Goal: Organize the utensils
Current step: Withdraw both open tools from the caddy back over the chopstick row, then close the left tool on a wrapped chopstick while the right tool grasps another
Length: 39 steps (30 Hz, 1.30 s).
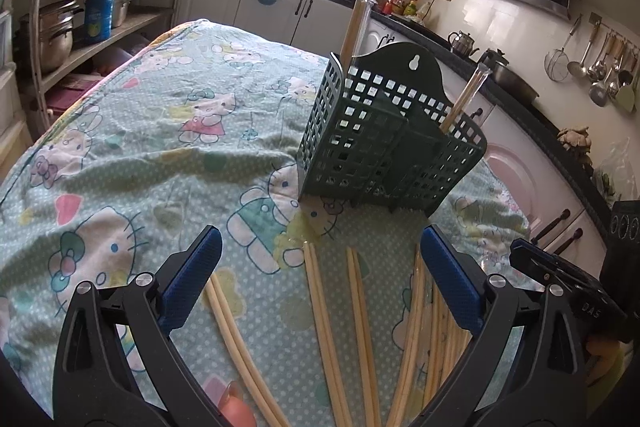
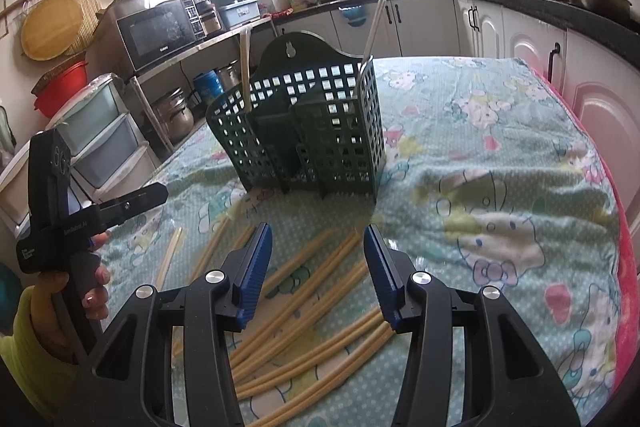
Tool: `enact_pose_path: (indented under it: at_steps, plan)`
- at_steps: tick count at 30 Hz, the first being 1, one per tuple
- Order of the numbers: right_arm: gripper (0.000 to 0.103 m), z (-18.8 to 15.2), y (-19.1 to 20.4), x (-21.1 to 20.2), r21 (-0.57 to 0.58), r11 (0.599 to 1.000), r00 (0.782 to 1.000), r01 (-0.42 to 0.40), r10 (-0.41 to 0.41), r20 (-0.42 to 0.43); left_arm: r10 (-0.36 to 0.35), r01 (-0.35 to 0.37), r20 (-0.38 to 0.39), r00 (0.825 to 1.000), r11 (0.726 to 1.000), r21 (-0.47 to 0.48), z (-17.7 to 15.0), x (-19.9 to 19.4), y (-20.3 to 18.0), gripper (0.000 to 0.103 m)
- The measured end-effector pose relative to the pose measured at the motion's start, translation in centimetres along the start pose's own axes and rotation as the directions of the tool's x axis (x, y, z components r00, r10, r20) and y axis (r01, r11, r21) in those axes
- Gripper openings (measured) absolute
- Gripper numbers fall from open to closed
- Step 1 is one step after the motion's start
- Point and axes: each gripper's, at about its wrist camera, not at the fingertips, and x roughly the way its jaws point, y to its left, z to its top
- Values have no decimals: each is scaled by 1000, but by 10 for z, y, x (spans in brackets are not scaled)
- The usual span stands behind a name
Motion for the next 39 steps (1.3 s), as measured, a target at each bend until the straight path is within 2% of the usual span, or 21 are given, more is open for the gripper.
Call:
enact_pose_path:
  at_steps: [9, 24, 30, 31, 39]
  plan:
    - [46, -14, 2, 2, -9, 1000, 1000, 6, -6, -31, 20, -19, -19, 1000, 999, 32, -13, 3, -2, 91]
    - [46, -21, -11, 24, 5, 998, 992, 56, -55, -112, 68, -53, -149, 987, 993, 108, -33, 26, -7, 91]
    - [46, -12, -17, 39, 16, 998, 988, 64, -61, -141, 63, -32, -211, 975, 988, 149, -32, 37, -13, 71]
    - [46, -10, -18, 42, 18, 998, 987, 68, -65, -148, 61, -29, -219, 974, 989, 147, -33, 39, -13, 65]
    - [45, -4, -27, 61, 40, 996, 979, 82, -73, -190, 80, -44, -256, 963, 989, 144, -25, 53, -7, 46]
